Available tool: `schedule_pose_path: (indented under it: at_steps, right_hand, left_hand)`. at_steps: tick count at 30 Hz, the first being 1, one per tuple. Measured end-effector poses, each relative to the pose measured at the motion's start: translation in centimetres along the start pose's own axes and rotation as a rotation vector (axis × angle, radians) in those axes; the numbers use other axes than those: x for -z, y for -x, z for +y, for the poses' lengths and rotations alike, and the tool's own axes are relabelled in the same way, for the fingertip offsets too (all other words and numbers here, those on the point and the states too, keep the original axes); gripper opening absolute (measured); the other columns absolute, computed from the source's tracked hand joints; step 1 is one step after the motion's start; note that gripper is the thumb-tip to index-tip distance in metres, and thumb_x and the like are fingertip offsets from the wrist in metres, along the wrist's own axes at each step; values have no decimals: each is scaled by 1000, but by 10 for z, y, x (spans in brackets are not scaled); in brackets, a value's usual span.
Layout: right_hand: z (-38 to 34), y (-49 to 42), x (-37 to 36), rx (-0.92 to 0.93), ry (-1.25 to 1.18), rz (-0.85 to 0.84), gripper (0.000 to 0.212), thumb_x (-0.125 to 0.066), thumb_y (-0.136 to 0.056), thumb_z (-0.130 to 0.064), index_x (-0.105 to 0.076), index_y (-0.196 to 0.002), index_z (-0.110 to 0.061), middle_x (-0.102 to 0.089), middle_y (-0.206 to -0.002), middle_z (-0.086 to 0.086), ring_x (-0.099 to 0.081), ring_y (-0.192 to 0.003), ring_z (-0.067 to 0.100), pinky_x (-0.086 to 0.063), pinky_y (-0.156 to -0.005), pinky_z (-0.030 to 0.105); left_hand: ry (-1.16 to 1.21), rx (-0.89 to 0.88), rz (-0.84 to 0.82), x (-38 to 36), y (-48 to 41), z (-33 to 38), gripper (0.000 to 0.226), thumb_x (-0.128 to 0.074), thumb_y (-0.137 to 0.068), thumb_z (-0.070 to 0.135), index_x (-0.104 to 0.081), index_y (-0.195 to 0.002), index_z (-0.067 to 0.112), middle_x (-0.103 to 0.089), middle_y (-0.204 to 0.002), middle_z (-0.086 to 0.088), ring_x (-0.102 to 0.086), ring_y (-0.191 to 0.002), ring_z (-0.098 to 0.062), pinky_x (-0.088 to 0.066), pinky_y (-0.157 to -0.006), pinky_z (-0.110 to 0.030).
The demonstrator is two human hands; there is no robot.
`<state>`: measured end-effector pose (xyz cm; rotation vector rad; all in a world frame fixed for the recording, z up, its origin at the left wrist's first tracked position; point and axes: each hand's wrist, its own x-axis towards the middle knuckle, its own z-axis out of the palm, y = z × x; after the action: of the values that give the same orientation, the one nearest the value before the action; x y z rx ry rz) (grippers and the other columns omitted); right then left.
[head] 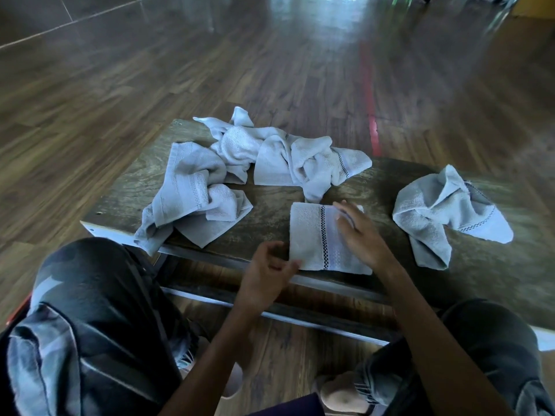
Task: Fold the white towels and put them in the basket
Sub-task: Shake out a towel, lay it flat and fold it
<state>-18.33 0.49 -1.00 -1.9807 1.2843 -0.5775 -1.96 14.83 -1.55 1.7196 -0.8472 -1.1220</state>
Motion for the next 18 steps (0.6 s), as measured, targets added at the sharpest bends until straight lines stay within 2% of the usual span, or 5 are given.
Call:
schedule_pose_path:
  at_steps: [4,8,11,14,18]
  right_hand:
    - [8,43,27,-104,-88,116,35,-46,-95,-40,-56,-125,-27,-55,-128,-7,-47,-122,13,-39,-103,38]
    - [27,65,28,-258,-23,240,30,-53,-93,-31,-60,-119,-18,-59,-117,-3,-53,-111,14,-41,-96,32]
    - [40,68,17,-301,15,245,28,-57,-90,-31,-65,-112,-15,-61,-119,5,-53,-110,16,-39,-97,32]
    - [42,67,9,-313,50,232,33,-59,-88,-36,-66,-113,-17,-52,-134,8,-40,-131,23,-26,-112,44]
    - [35,69,5,-357,53,219,37,-58,-88,-43,-62,-120,-24,-39,-146,-2,-19,-141,16,-8,-117,41]
  left_hand:
    - [-319,-358,338,-3,-6,10,45,-66,-84,39,-50,-124,26,-53,-111,6,-50,-101,-7,-48,-85,-29]
    - [-647,-518,137,-35,-25,31,46,-49,-93,43,-43,-134,24,-45,-138,0,-36,-129,-17,-25,-108,-43]
    - [-953,-533,-62,-61,-56,39,58,-32,-97,51,-24,-148,23,-23,-155,-5,-13,-144,-25,-6,-115,-50]
    - [-1194,-557,-146,-77,-84,32,61,-19,-98,54,-11,-151,24,-5,-159,-10,0,-146,-29,-2,-114,-56]
    - [-1299,-563,-142,-80,-94,24,67,-2,-91,60,0,-151,30,6,-160,-8,9,-146,-28,-1,-113,-57]
